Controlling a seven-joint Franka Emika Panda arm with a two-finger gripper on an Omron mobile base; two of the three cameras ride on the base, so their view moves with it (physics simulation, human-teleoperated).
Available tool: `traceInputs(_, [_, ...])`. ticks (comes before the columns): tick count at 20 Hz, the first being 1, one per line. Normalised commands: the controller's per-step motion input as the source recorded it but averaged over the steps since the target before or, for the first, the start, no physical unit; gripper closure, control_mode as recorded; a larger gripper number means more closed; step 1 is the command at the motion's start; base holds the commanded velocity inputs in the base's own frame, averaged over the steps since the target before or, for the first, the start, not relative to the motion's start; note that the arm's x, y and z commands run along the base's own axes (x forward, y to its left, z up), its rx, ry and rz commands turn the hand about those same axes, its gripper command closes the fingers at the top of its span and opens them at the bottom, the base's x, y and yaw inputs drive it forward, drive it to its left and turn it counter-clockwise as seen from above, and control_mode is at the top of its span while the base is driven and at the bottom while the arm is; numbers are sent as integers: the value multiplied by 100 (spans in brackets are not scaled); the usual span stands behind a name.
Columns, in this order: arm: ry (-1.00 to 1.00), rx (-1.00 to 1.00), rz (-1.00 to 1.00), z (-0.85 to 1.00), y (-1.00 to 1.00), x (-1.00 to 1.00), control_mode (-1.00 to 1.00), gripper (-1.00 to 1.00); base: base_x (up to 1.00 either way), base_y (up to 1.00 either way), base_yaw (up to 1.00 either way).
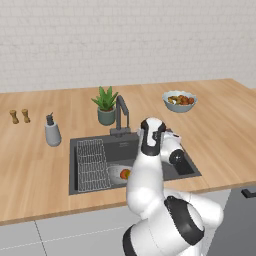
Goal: Put the colander in the sink, put the pear, orange in the colander, and turn on the sink faucet and pour water over the colander.
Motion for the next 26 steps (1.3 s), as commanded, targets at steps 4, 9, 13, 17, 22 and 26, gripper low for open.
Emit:
traceInputs(4, [0,0,0,0,3,24,-100,-100,0,0,0])
traceInputs(9, [0,0,0,0,12,36,-100,-100,0,0,0])
traceInputs(13, [0,0,0,0,11,32,-100,-100,0,0,0])
traceInputs(17, [0,0,0,-2,3,16,-100,-100,0,0,0])
traceInputs(22, [0,0,0,-9,0,19,-100,-100,0,0,0])
traceInputs(26, [0,0,3,-33,0,28,-100,-100,0,0,0])
